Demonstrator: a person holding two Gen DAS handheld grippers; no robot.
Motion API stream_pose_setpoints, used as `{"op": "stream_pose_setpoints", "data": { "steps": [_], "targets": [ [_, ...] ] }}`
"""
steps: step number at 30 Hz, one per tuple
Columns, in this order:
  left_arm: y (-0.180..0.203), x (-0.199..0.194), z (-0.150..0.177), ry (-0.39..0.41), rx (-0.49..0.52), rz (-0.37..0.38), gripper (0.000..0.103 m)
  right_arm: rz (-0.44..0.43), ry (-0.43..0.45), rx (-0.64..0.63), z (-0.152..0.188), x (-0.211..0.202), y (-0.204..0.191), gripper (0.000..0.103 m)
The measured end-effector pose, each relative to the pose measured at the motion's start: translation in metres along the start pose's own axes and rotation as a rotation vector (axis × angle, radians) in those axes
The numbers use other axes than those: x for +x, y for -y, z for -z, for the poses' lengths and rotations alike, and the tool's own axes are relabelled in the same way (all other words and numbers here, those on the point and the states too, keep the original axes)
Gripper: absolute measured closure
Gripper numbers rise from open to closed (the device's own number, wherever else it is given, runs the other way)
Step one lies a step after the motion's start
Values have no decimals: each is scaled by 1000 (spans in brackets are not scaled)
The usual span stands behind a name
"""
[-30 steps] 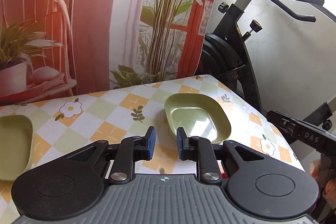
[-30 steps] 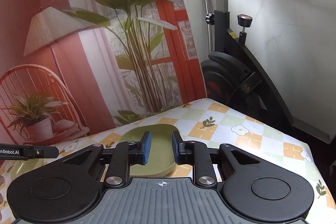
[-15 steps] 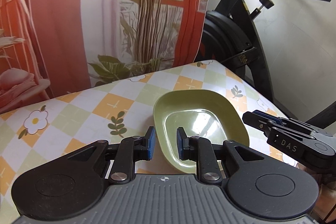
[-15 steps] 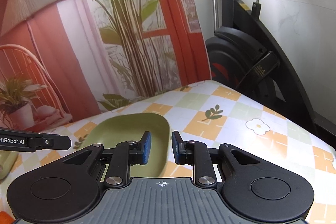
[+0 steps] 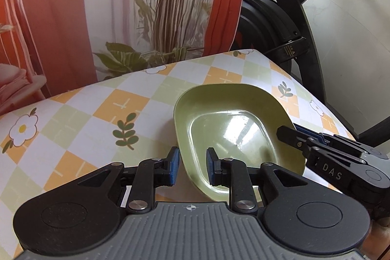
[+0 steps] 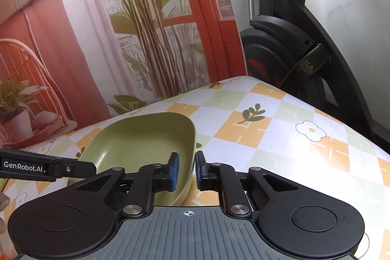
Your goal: Organize plates and bowls
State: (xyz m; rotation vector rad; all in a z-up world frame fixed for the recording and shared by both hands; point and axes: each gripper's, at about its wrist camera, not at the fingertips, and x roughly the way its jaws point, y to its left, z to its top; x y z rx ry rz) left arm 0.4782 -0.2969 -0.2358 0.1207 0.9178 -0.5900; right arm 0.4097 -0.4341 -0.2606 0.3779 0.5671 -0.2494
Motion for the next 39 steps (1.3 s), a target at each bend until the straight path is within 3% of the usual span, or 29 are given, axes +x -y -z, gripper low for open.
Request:
{"op": "stream_pose_setpoints", "data": {
  "steps": [4,11,18,26,39],
  "targets": [
    [0,4,2,-20,-20,2,79,6,-14,3,0,-1,-1,95],
    [11,-18,10,-4,41,10,79,18,20,-14,-11,-19,-7,95],
    [11,-58,7,69,30,20,79,6,55,-32,-25,-47,-20,95],
    [1,-115,12,154,13,-1,79,-31,85,-37,-37,-80,-59,95],
    [-36,-195,43,210,-42,-52,79,-93,90,-21,-22,-126,-132,94]
  ]
}}
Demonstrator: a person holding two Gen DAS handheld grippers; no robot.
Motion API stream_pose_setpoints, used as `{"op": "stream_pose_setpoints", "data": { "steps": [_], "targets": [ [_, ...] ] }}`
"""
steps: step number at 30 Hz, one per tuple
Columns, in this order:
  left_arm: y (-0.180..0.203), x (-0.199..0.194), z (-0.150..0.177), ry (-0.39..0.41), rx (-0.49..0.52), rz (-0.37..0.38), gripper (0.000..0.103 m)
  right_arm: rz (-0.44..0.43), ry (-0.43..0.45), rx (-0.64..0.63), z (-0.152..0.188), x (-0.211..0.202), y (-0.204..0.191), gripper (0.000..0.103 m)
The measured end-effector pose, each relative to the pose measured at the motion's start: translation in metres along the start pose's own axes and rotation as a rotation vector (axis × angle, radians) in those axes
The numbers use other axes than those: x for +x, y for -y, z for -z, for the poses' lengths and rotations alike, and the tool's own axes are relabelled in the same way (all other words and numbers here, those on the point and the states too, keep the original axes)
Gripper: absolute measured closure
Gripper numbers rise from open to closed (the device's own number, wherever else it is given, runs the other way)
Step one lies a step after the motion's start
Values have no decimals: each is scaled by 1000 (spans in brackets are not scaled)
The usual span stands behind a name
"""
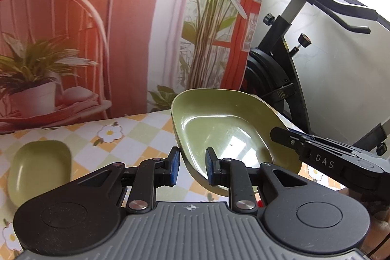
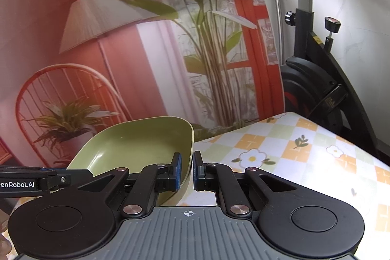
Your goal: Organize plates and bowls
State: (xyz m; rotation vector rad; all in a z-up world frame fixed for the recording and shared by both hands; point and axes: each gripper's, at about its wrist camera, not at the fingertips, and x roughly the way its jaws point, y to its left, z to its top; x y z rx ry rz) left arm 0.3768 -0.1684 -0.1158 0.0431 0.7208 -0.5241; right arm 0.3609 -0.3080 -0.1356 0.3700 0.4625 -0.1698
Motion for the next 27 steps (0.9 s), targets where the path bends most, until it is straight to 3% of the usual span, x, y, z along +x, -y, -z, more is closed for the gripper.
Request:
{"op": "stream_pose_setpoints", "data": {
  "steps": [15,27],
  "targets": [
    [-34,-53,31,1,-1,-17,79,-26,-48,-28,23,-24,-59,94],
    [-56,-71,66,-23,-25,10,79,-39,-113,-79,63,-40,-79,94]
  ]
}}
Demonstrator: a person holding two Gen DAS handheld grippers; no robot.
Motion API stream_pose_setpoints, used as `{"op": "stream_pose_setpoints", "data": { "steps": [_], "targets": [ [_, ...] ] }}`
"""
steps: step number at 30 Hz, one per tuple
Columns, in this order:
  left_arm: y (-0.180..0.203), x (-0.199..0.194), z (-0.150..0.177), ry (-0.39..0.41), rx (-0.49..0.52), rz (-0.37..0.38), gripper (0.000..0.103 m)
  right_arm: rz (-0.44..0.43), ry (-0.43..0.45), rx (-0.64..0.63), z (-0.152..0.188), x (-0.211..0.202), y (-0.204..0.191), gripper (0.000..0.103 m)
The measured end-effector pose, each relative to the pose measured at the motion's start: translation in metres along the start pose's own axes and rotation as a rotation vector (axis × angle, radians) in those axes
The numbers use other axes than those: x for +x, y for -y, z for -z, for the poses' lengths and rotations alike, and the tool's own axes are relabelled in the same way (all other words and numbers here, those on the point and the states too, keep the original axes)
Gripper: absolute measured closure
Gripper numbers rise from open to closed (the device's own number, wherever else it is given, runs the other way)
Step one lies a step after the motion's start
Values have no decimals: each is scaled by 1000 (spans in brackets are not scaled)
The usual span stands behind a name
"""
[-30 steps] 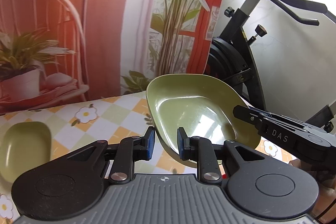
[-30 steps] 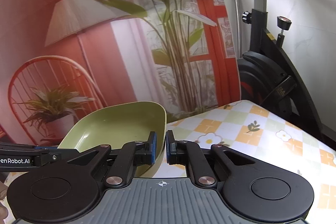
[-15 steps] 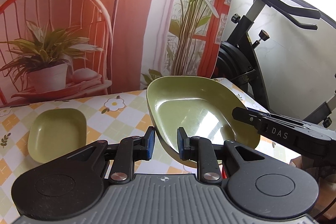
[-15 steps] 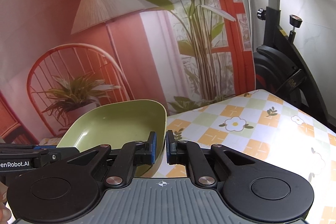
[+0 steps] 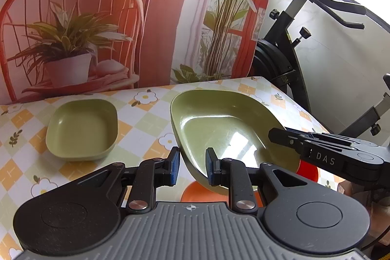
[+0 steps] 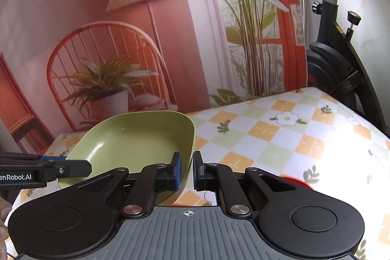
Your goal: Organize plates and bowls
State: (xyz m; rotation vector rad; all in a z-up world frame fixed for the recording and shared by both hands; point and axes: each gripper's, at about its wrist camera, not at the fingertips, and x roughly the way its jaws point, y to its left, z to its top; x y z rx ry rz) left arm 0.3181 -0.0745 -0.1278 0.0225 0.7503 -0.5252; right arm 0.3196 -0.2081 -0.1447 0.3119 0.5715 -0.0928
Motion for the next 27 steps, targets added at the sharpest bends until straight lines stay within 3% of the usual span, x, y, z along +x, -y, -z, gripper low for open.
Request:
{"op": "stream_pose_setpoints", "data": {
  "steps": [11,27],
  "targets": [
    [-5,0,36,-29,-53,39,79,16,-47,21,32,-12,0,94],
    [11,4,69,-11,2,-29,79,33,-112,-3,69,-15,5,94]
  ]
}}
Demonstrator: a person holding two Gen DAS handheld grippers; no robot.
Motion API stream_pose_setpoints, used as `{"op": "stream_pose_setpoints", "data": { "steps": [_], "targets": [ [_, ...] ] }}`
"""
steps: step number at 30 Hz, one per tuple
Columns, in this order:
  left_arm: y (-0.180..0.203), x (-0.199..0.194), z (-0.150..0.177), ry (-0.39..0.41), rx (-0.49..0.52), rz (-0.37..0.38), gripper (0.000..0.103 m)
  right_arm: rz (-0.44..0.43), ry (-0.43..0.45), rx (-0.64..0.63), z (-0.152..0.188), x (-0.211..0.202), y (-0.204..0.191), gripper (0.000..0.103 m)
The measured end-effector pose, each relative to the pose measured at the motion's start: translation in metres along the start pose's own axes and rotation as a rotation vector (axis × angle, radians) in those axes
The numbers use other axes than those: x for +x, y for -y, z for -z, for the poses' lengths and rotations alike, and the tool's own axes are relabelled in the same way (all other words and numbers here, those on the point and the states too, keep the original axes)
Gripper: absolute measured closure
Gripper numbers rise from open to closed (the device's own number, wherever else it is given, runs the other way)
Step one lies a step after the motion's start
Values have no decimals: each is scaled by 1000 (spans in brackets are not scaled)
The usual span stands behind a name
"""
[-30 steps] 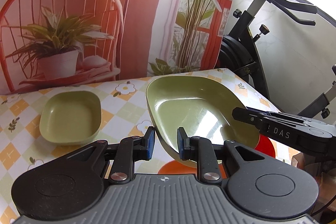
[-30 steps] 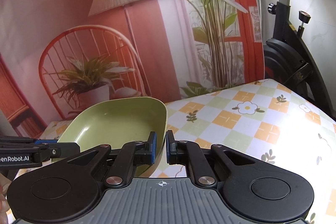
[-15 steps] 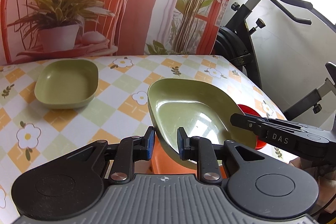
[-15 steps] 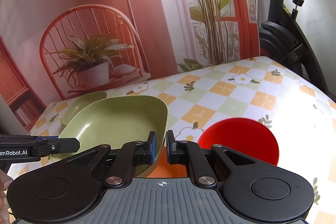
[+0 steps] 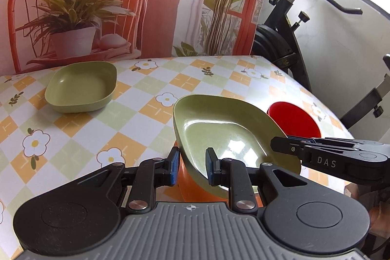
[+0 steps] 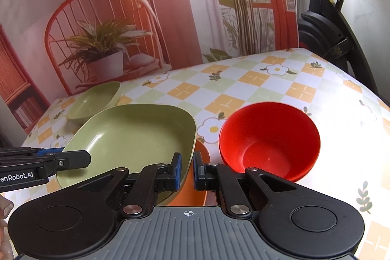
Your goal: Organize plates and bowls
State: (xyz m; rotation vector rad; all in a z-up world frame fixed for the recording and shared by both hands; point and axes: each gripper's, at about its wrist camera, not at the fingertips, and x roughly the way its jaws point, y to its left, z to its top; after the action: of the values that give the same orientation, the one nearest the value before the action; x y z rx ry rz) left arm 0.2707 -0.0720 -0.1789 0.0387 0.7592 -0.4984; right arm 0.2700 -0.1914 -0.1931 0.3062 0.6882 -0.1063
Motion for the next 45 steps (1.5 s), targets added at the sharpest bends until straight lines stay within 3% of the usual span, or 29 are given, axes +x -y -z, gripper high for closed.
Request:
{"op": "stream_pose_setpoints", "data": {
  "steps": [45],
  "targets": [
    [5,22,24,-32,37,-42,79,62,-24,-34,18,13,2,95]
  ]
}}
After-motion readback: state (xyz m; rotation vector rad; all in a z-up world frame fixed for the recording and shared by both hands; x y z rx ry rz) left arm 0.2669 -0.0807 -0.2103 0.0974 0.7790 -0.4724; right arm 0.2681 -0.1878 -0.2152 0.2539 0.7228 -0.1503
